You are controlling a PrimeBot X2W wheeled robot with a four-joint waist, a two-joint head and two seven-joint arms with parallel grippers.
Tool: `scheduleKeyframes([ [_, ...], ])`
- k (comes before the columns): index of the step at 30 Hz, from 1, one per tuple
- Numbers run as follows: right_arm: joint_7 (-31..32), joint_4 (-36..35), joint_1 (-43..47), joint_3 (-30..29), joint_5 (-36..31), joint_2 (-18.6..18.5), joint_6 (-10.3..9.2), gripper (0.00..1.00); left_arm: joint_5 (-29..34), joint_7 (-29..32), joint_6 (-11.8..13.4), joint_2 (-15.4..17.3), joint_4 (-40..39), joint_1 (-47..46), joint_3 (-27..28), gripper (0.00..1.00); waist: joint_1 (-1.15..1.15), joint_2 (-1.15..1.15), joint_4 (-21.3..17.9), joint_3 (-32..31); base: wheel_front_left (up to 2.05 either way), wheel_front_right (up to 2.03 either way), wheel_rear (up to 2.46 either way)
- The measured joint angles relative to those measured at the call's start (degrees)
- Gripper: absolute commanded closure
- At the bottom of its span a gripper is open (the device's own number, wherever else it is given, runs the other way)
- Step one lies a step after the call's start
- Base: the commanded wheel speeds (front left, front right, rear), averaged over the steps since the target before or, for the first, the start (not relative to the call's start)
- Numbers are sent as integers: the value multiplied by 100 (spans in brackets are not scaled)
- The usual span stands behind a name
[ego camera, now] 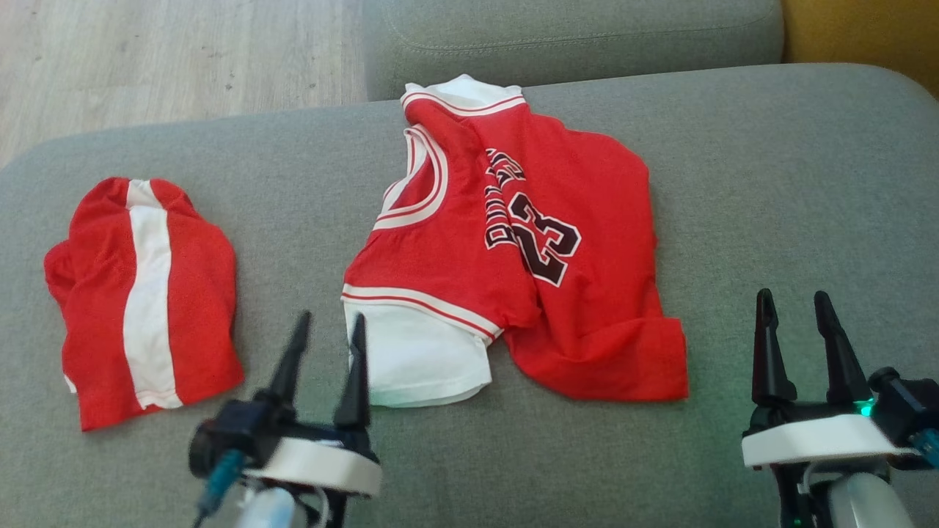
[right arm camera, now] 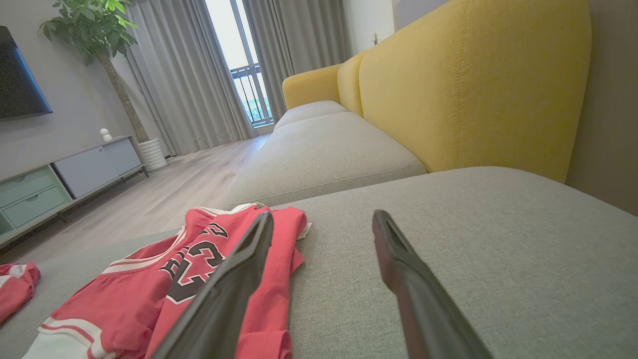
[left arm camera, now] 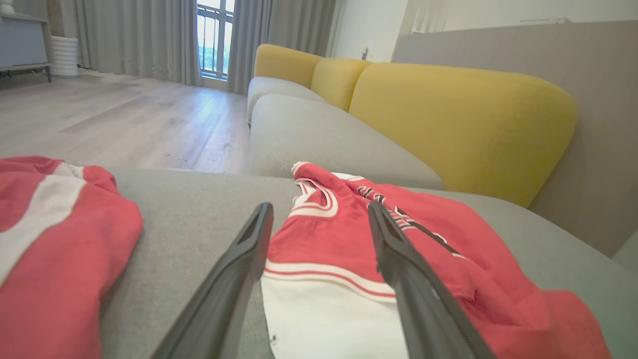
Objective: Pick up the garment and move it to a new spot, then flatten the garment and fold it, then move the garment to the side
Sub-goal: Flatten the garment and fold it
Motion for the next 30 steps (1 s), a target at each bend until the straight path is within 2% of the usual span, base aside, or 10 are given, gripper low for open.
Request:
scheduleKeyframes([
  [4, 0, 25, 1, 9, 64, 1, 0, 0, 2, 0, -36, 1, 485, -3, -240, 0, 0, 0, 24, 9, 0, 0, 0],
  [10, 0, 70, 0, 20, 142, 1, 0, 0, 9, 119, 48, 1, 1352, -119, -456, 0, 0, 0, 28, 84, 0, 0, 0],
  [22, 0, 142, -83, 74, 145, 1, 0, 0, 2, 442, 301, 0, 2073, -527, -565, 0, 0, 0, -55, 260, 0, 0, 0],
  [28, 0, 241, -111, 123, 145, 1, 0, 0, 0, 665, 312, -1, 2275, -693, -638, 2, 0, 0, -127, 274, 0, 0, 0],
  [29, 0, 292, -110, 138, 145, 1, 0, 0, 0, 664, 311, -1, 2281, -713, -647, 40, 0, 0, -133, 270, 0, 0, 0],
  [30, 1, 356, -109, 155, 145, 1, 0, 0, -1, 664, 310, -1, 2281, -725, -657, 85, 0, 0, -136, 263, 0, 0, 0],
])
